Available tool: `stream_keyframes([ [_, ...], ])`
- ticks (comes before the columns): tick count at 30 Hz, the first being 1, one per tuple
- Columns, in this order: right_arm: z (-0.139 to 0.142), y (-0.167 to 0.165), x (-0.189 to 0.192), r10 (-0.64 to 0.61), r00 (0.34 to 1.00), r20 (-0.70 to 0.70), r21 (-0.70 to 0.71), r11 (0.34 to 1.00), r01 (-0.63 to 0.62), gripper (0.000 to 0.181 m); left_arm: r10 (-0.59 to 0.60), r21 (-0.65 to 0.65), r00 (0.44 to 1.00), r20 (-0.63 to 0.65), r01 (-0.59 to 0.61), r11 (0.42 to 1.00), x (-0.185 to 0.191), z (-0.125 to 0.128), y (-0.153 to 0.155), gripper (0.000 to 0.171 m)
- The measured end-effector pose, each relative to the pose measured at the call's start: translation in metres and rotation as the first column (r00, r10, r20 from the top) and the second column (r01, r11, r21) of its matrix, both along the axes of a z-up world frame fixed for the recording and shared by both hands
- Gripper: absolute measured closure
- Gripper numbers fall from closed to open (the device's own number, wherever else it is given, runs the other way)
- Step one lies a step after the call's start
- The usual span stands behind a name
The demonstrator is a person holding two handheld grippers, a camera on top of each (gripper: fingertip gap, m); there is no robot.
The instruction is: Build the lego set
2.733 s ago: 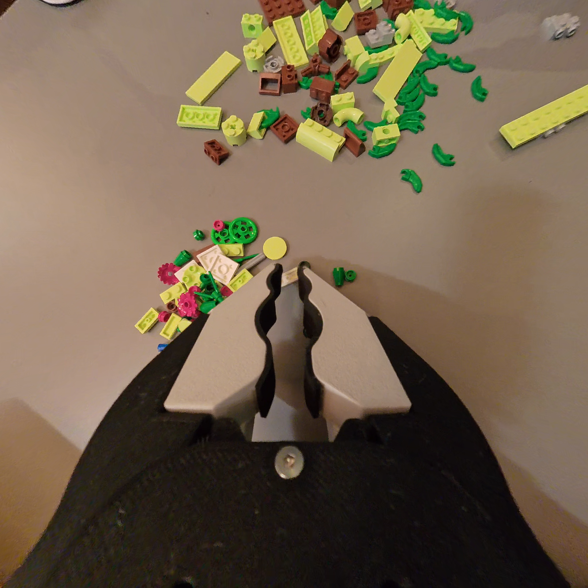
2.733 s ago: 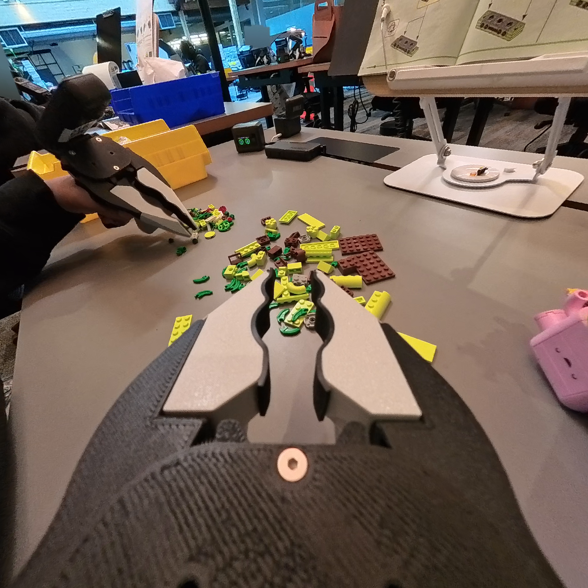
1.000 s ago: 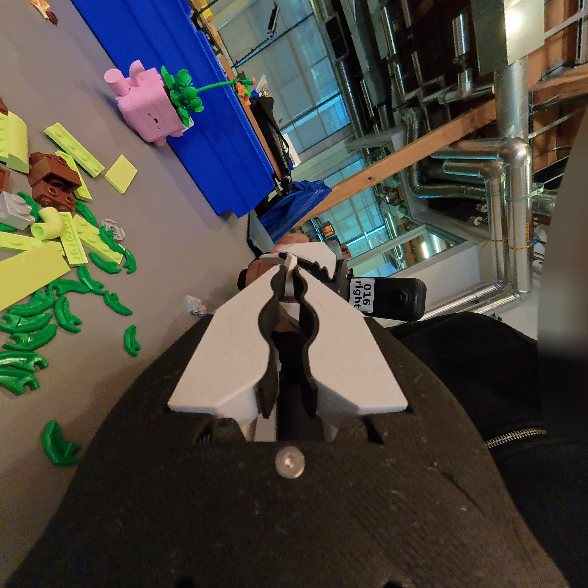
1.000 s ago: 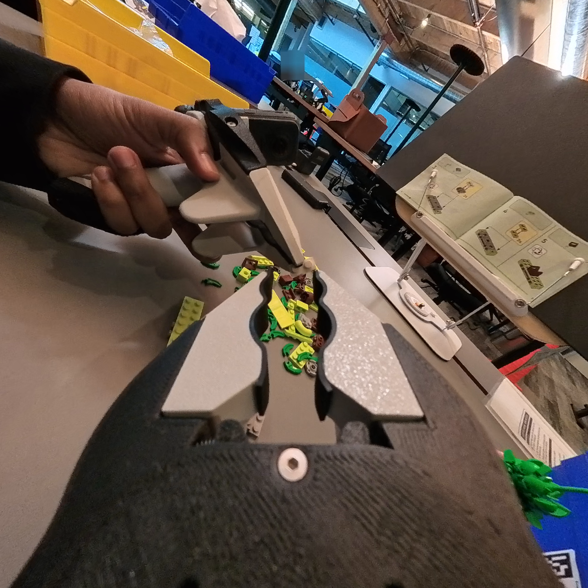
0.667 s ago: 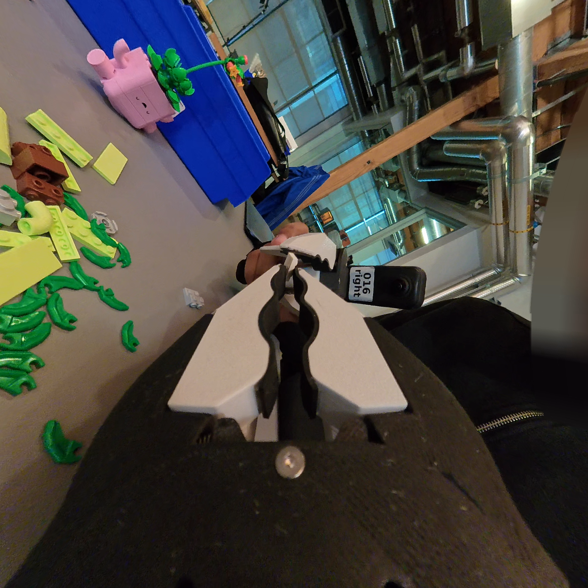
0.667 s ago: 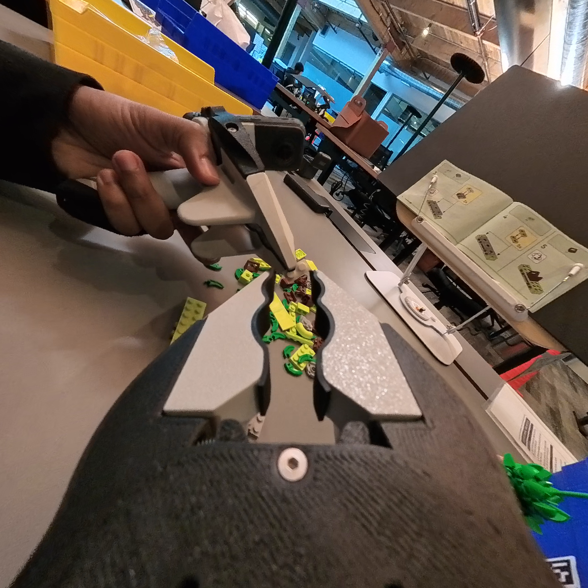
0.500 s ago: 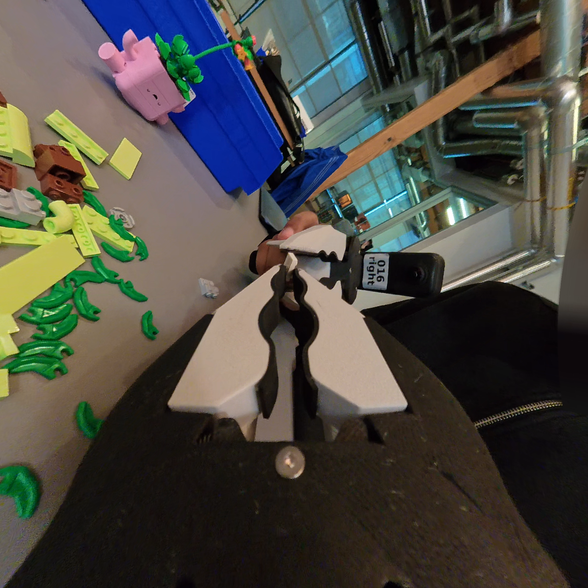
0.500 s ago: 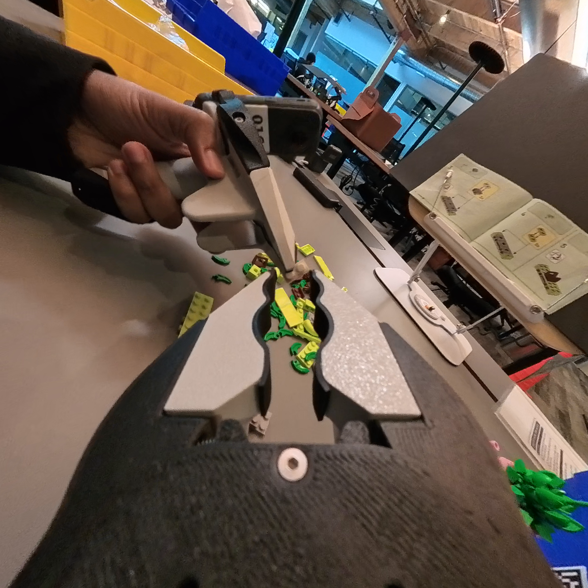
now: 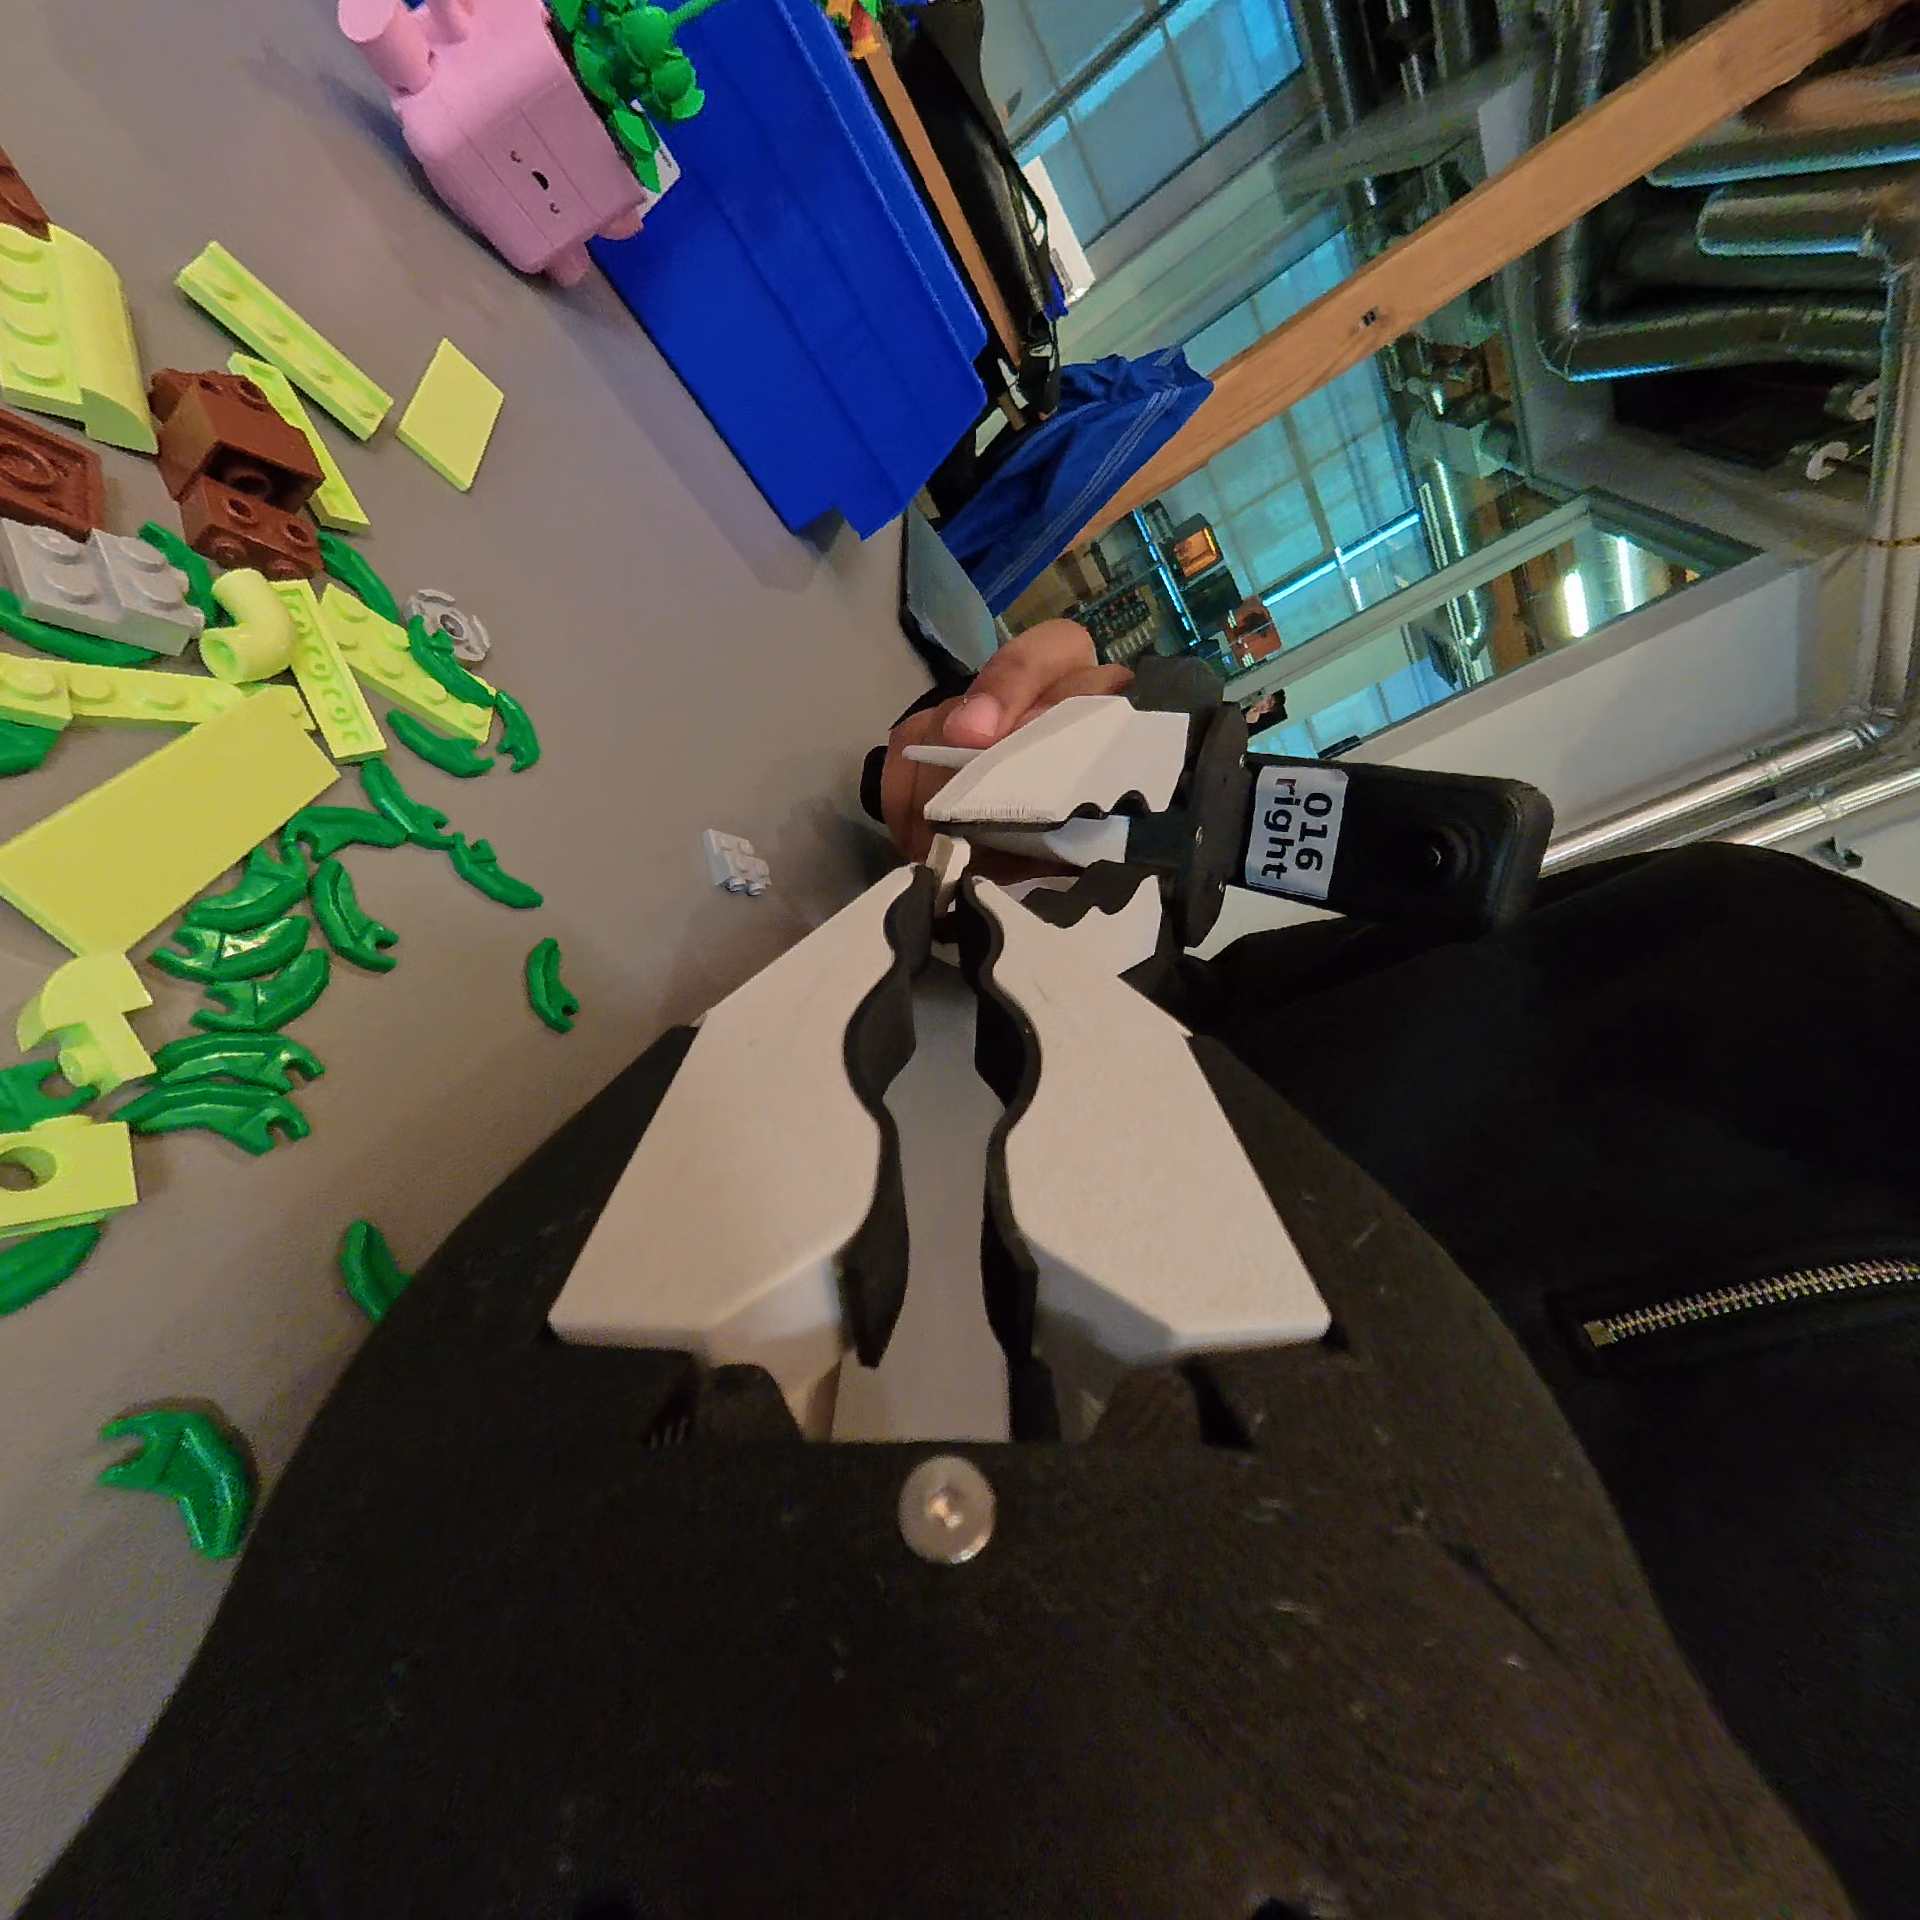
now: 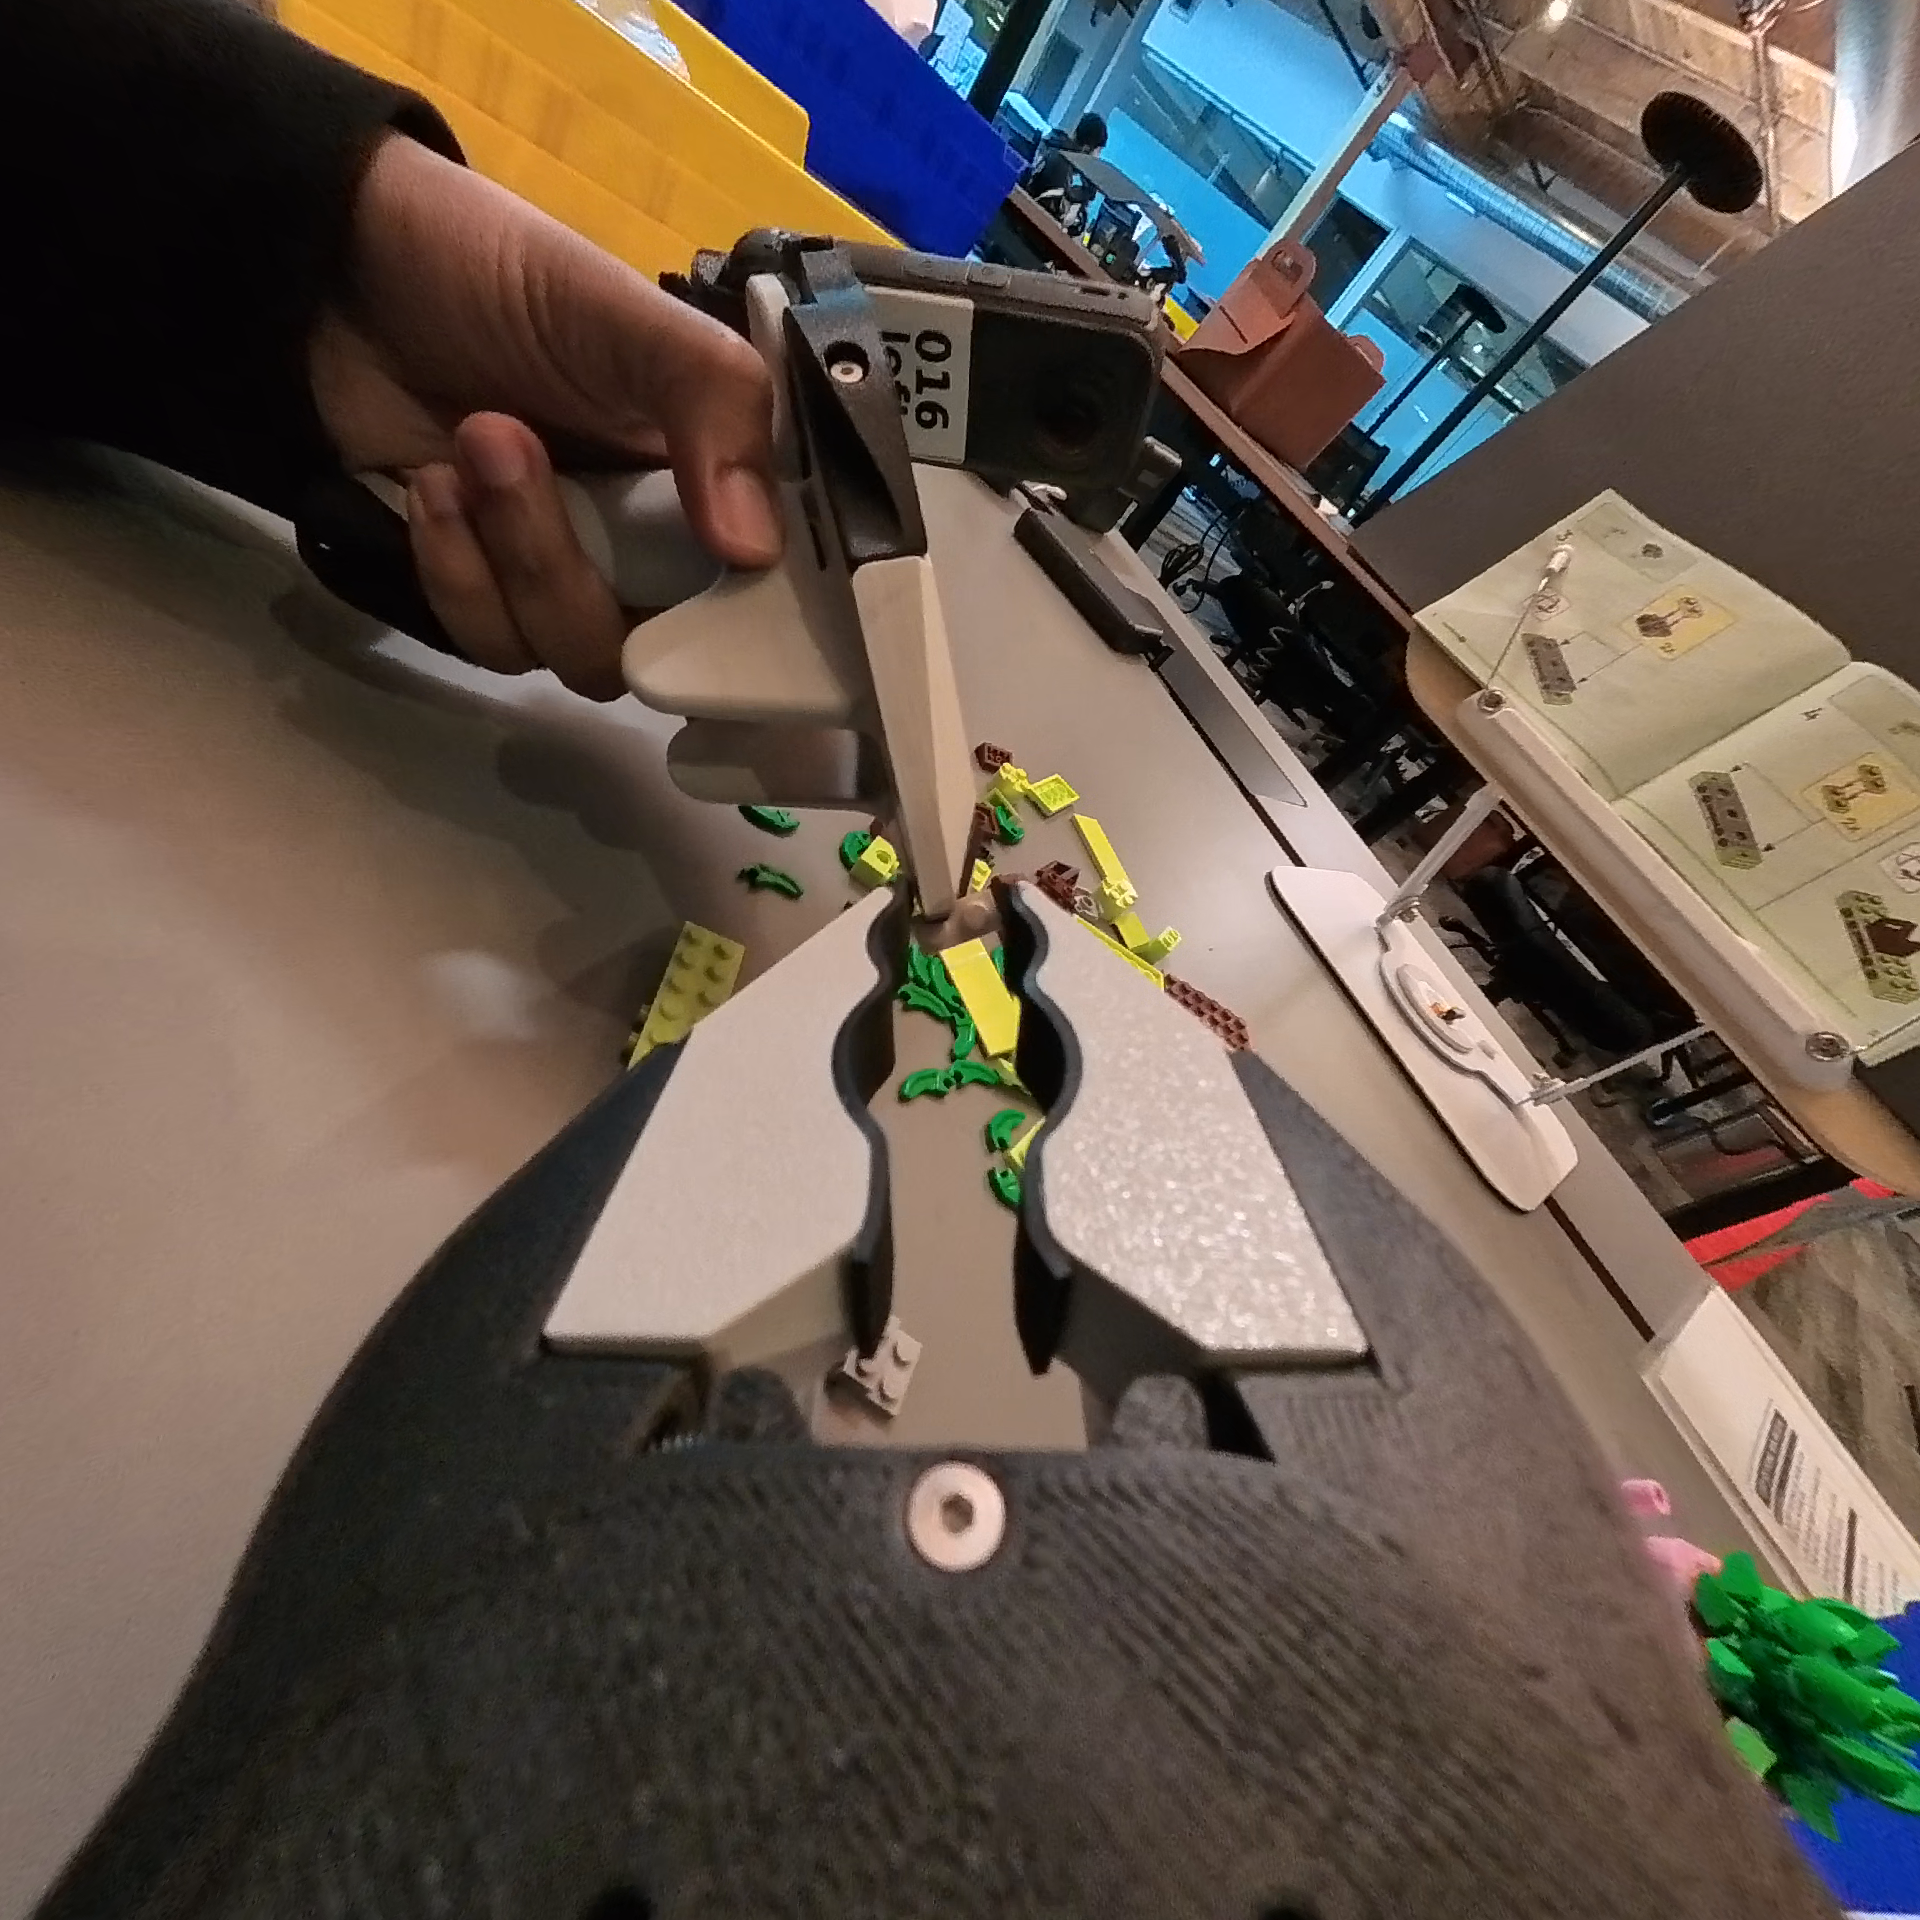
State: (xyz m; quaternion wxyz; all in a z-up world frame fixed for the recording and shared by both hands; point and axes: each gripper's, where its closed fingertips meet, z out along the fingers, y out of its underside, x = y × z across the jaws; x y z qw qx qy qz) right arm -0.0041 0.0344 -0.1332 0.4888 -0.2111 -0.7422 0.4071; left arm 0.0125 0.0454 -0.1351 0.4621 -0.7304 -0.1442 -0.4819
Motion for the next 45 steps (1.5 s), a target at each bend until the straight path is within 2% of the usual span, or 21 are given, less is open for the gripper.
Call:
stream_keyframes([
  [3,0.000,0.001,0.000,-0.005,1.000,0.002,-0.005,1.000,0.005,0.166,0.003,0.007,1.000,0.001,-0.003,1.000,0.000,0.000,0.001,0.170],
  [7,0.000,0.005,-0.003,-0.025,1.000,0.008,-0.009,1.000,0.025,0.166,-0.022,0.030,1.000,0.015,0.022,0.999,0.003,0.005,0.001,0.152],
  [10,0.001,0.009,-0.004,-0.040,0.999,0.015,-0.036,0.999,0.040,0.166,-0.022,0.060,1.000,0.004,0.021,0.998,0.002,0.009,0.001,0.145],
  [13,0.004,0.015,-0.006,-0.047,0.999,0.028,-0.097,0.994,0.049,0.166,0.005,0.092,0.997,-0.076,0.002,0.996,0.000,0.012,0.002,0.145],
  [16,0.011,0.029,-0.008,-0.093,0.995,0.025,-0.165,0.982,0.095,0.166,0.051,0.109,0.976,-0.214,-0.028,0.994,-0.002,0.010,0.004,0.144],
  [20,0.022,0.061,-0.009,-0.170,0.985,0.029,-0.305,0.937,0.171,0.167,0.091,0.099,0.902,-0.423,-0.053,0.994,0.002,-0.002,0.012,0.142],
  [25,0.038,0.101,-0.004,-0.208,0.977,0.051,-0.547,0.812,0.201,0.167,0.085,0.037,0.767,-0.635,-0.080,0.996,0.013,-0.022,0.024,0.138],
  [27,0.039,0.110,-0.003,-0.217,0.974,0.061,-0.589,0.780,0.210,0.167,0.076,0.010,0.713,-0.697,-0.096,0.995,0.018,-0.030,0.029,0.133],
  [29,0.038,0.112,-0.003,-0.229,0.971,0.068,-0.581,0.782,0.225,0.167,0.060,-0.018,0.658,-0.750,-0.111,0.994,0.021,-0.038,0.032,0.128],
  [33,0.031,0.097,-0.007,-0.214,0.975,0.068,-0.499,0.839,0.219,0.167,0.056,-0.038,0.532,-0.845,-0.165,0.986,0.018,-0.049,0.037,0.133],
  [35,0.029,0.090,-0.007,-0.205,0.977,0.063,-0.465,0.860,0.211,0.167,0.062,-0.030,0.522,-0.851,-0.166,0.986,0.020,-0.048,0.038,0.135],
  [39,0.027,0.086,-0.008,-0.193,0.979,0.067,-0.456,0.867,0.202,0.166,0.055,-0.042,0.553,-0.832,-0.161,0.986,0.025,-0.050,0.040,0.130],
  [45,0.028,0.087,-0.008,-0.189,0.980,0.069,-0.475,0.857,0.199,0.166,0.046,-0.039,0.478,-0.877,-0.165,0.985,0.028,-0.055,0.043,0.129],
])
